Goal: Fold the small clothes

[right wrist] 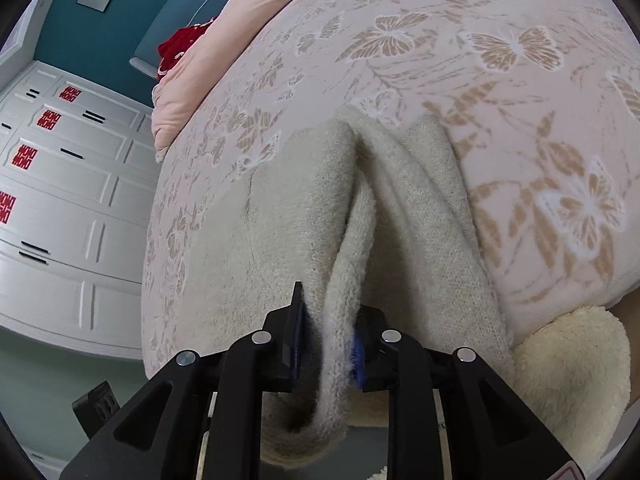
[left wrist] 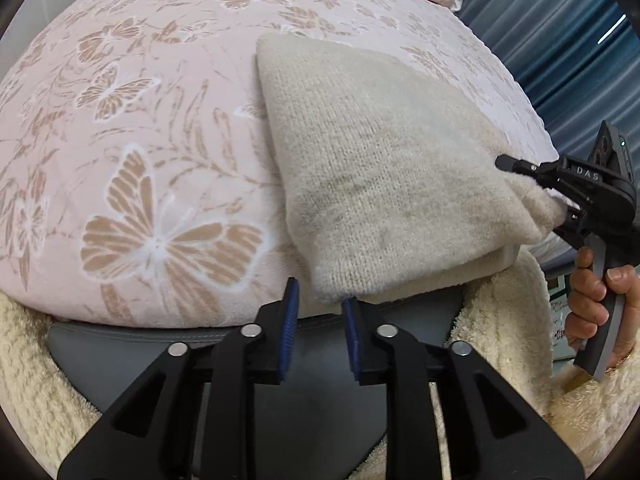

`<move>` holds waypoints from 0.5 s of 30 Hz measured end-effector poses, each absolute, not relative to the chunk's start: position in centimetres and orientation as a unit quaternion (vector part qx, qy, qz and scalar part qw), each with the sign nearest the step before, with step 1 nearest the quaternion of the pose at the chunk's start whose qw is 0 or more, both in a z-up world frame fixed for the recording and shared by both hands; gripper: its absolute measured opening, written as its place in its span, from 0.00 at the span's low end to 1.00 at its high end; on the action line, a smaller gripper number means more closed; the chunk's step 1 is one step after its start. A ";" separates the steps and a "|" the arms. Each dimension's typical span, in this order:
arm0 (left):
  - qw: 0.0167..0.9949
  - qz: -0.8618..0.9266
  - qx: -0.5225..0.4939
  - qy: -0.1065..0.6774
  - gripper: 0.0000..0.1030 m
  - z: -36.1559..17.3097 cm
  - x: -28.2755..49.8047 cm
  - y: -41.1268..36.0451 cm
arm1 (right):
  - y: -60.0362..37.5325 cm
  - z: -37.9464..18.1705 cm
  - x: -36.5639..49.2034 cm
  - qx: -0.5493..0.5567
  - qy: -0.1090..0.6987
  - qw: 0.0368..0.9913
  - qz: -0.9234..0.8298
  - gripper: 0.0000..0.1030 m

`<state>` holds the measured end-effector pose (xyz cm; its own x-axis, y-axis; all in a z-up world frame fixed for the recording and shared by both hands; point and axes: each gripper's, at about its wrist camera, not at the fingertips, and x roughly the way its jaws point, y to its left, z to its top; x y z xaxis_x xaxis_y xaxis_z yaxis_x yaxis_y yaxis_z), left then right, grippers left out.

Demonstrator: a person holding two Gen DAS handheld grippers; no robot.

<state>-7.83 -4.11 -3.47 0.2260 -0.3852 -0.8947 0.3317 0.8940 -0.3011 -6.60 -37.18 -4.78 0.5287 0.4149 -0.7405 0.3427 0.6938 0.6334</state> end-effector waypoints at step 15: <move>0.810 -0.214 0.041 0.544 0.68 -1.3 -8.5 -4.1 | -37.6 3.4 -7.9 0.344 0.382 0.856 0.049 0.14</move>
<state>-8.51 -4.12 -1.33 0.3162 -0.3025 -0.8992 0.3910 0.9051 -0.1670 -7.87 -37.61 3.38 0.7028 0.3469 -0.6211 0.1787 0.7590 0.6261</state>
